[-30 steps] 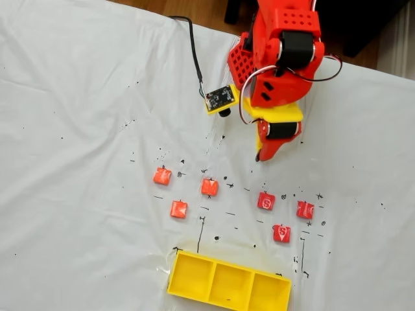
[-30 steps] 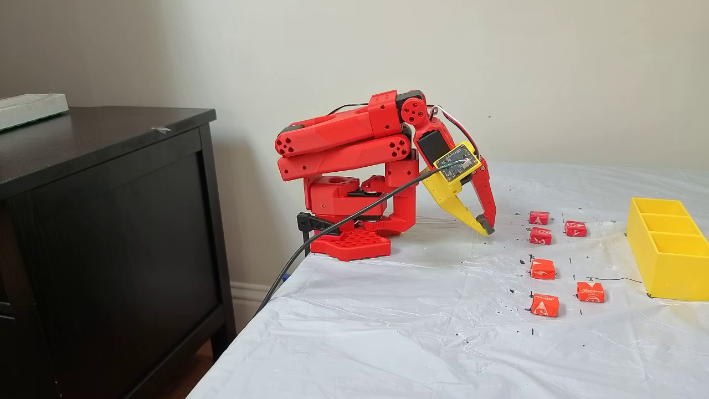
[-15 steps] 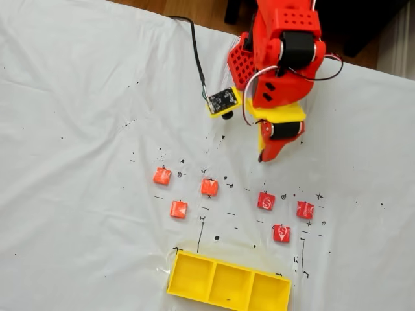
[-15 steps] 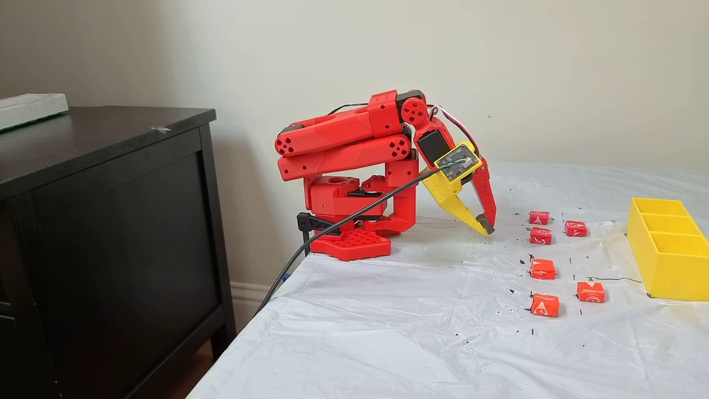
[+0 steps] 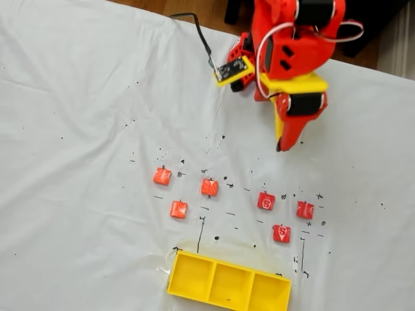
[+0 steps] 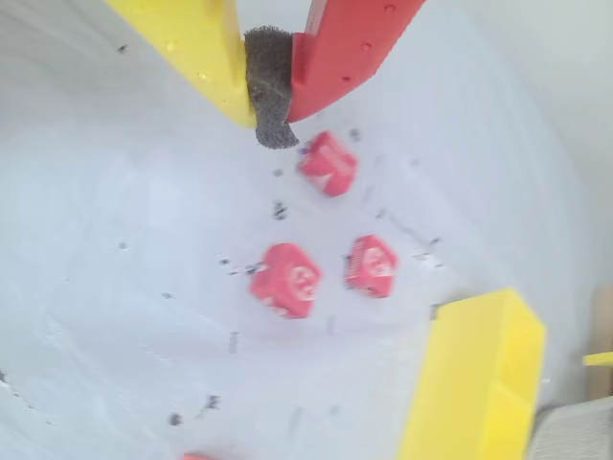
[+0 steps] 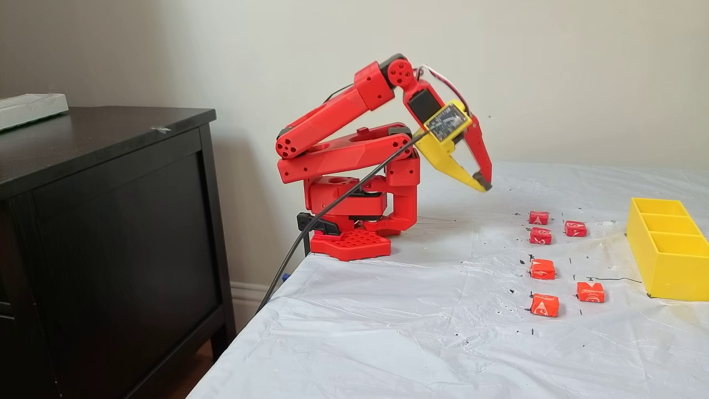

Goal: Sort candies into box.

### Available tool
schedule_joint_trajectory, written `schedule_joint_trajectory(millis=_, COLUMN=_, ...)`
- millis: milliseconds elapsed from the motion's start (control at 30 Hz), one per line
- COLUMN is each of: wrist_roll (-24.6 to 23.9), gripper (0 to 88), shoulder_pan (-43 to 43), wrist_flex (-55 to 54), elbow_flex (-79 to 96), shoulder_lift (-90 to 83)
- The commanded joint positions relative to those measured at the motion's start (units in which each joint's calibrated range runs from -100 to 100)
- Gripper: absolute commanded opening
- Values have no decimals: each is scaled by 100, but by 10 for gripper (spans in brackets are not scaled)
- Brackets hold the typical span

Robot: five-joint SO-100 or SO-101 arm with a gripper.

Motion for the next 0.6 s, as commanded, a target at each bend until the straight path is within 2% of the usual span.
schedule_joint_trajectory(millis=0, wrist_roll=-181, gripper=0, shoulder_pan=-304, wrist_flex=181, elbow_flex=-1887, shoulder_lift=1230)
schedule_joint_trajectory(millis=133, wrist_roll=-332, gripper=0, shoulder_pan=-558, wrist_flex=140, elbow_flex=-2670, shoulder_lift=2086)
schedule_joint_trajectory(millis=567, wrist_roll=-366, gripper=0, shoulder_pan=-712, wrist_flex=189, elbow_flex=-5228, shoulder_lift=5097)
